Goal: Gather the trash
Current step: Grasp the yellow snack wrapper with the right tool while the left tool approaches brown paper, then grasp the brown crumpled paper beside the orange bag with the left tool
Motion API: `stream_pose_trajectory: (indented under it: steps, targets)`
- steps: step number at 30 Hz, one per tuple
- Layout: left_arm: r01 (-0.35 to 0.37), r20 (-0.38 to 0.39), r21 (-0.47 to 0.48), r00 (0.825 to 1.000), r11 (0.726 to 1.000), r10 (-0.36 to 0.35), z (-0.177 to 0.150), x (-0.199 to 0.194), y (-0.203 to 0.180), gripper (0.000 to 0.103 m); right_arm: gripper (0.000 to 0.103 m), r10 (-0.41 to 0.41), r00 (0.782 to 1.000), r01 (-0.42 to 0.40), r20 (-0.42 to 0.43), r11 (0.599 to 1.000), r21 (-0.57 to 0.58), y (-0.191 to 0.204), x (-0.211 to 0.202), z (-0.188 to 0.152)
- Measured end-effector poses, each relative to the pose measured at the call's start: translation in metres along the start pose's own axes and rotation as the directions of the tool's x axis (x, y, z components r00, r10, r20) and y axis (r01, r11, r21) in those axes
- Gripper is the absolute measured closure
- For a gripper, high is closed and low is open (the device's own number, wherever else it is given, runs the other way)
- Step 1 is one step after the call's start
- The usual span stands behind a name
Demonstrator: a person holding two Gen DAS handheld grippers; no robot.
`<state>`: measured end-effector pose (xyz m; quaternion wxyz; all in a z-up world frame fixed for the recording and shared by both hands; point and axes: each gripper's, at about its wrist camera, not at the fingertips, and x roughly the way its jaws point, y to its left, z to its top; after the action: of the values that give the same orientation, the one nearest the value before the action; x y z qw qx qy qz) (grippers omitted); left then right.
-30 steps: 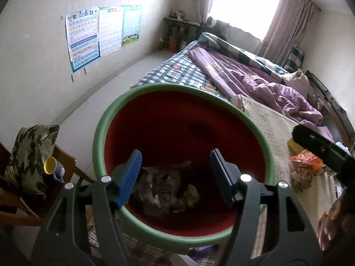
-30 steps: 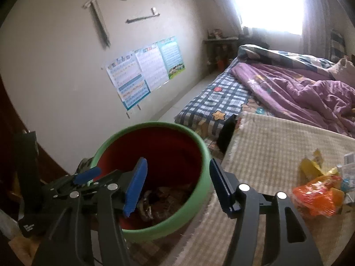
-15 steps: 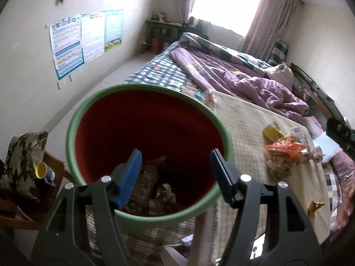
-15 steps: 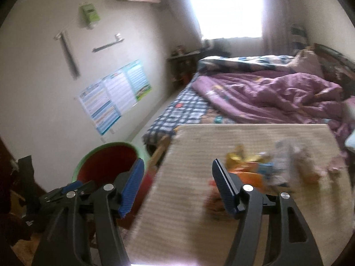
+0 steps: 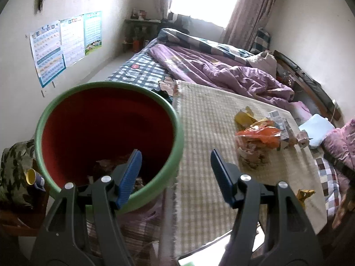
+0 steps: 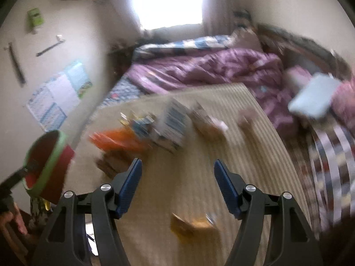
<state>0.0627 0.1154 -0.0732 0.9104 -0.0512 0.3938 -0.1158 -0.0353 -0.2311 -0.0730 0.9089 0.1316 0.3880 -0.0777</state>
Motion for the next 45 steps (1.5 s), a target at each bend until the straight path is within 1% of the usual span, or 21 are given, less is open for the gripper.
stream_pose_trajectory:
  steps: [3, 7, 9, 11, 13, 17, 18, 19, 20, 21, 22, 24, 25, 29, 33, 35, 38, 40, 42, 45]
  targets:
    - [0.009, -0.002, 0.005, 1.000, 1.000, -0.009, 0.000, 0.002, -0.010, 0.041, 0.037, -0.031, 0.997, 0.035, -0.076, 0.998, 0.049, -0.021, 0.008, -0.021]
    - [0.030, -0.013, 0.023, 0.999, 0.999, -0.030, 0.000, 0.004, -0.027, 0.041, 0.037, -0.027, 0.989, 0.037, -0.146, 0.997, 0.070, -0.035, 0.017, -0.041]
    - [0.027, -0.009, 0.036, 1.000, 0.999, -0.027, -0.001, 0.004, -0.038, 0.041, 0.037, -0.006, 0.985, 0.019, -0.170, 0.997, 0.072, -0.036, 0.022, -0.045]
    - [0.020, -0.009, 0.030, 1.000, 0.999, -0.020, -0.003, 0.004, -0.043, 0.041, 0.033, 0.027, 0.978, -0.013, -0.206, 0.997, 0.070, -0.040, 0.031, -0.049]
    - [-0.002, -0.006, 0.014, 1.000, 1.000, 0.002, -0.006, 0.004, -0.049, 0.041, 0.033, 0.057, 0.969, -0.046, -0.241, 0.998, 0.053, -0.041, 0.043, -0.051]
    - [-0.049, -0.016, -0.039, 0.999, 0.998, 0.049, -0.012, 0.001, -0.059, 0.041, 0.033, 0.103, 0.952, -0.104, -0.287, 0.994, 0.014, -0.042, 0.056, -0.050]
    - [-0.068, -0.010, -0.051, 0.998, 0.996, 0.067, -0.014, -0.001, -0.062, 0.041, 0.034, 0.114, 0.947, -0.118, -0.300, 0.993, 0.004, -0.041, 0.059, -0.049]
    - [-0.077, -0.006, -0.061, 0.997, 0.995, 0.077, -0.015, -0.003, -0.063, 0.041, 0.041, 0.137, 0.939, -0.148, -0.317, 0.989, -0.012, -0.041, 0.062, -0.048]
    - [-0.087, -0.003, -0.075, 0.996, 0.993, 0.087, -0.016, -0.005, -0.066, 0.041, 0.050, 0.148, 0.935, -0.165, -0.324, 0.986, -0.025, -0.039, 0.064, -0.047]
    - [-0.099, 0.001, -0.092, 0.995, 0.991, 0.099, -0.018, -0.007, -0.069, 0.041, 0.055, 0.162, 0.930, -0.187, -0.329, 0.981, -0.044, -0.038, 0.065, -0.045]
    - [-0.106, 0.003, -0.101, 0.994, 0.989, 0.107, -0.019, -0.008, -0.071, 0.041, 0.062, 0.174, 0.927, -0.203, -0.332, 0.978, -0.054, -0.038, 0.065, -0.043]
    - [-0.119, 0.006, -0.120, 0.993, 0.986, 0.121, -0.022, -0.009, -0.078, 0.041, 0.063, 0.204, 0.920, -0.242, -0.335, 0.967, -0.075, -0.040, 0.065, -0.038]
    - [-0.124, 0.005, -0.132, 0.992, 0.984, 0.125, -0.025, -0.008, -0.084, 0.041, 0.064, 0.210, 0.920, -0.251, -0.332, 0.964, -0.085, -0.041, 0.065, -0.034]
    - [-0.115, -0.017, -0.147, 0.993, 0.982, 0.114, -0.030, 0.003, -0.102, 0.041, 0.064, 0.233, 0.929, -0.279, -0.288, 0.951, -0.130, -0.048, 0.061, -0.014]
    - [-0.072, -0.056, -0.156, 0.996, 0.985, 0.064, -0.027, 0.027, -0.124, 0.041, 0.064, 0.261, 0.936, -0.300, -0.235, 0.942, -0.149, -0.056, 0.055, 0.007]
    - [-0.056, -0.066, -0.134, 0.997, 0.989, 0.047, -0.024, 0.038, -0.133, 0.041, 0.064, 0.269, 0.937, -0.307, -0.223, 0.939, -0.155, -0.059, 0.056, 0.014]
    - [-0.075, -0.100, -0.059, 0.993, 0.995, 0.069, -0.018, 0.065, -0.148, 0.036, 0.063, 0.285, 0.930, -0.323, -0.230, 0.935, -0.148, -0.062, 0.061, 0.015]
    - [-0.089, -0.135, -0.037, 0.987, 0.995, 0.084, -0.016, 0.083, -0.151, 0.036, 0.063, 0.298, 0.924, -0.336, -0.241, 0.932, -0.136, -0.066, 0.063, 0.013]
    - [-0.080, -0.174, -0.044, 0.982, 0.996, 0.071, -0.016, 0.099, -0.150, 0.036, 0.063, 0.305, 0.918, -0.345, -0.253, 0.929, -0.132, -0.067, 0.064, 0.012]
    - [-0.081, -0.197, -0.054, 0.978, 0.995, 0.069, -0.014, 0.116, -0.150, 0.036, 0.062, 0.312, 0.912, -0.356, -0.268, 0.925, -0.136, -0.069, 0.066, 0.010]
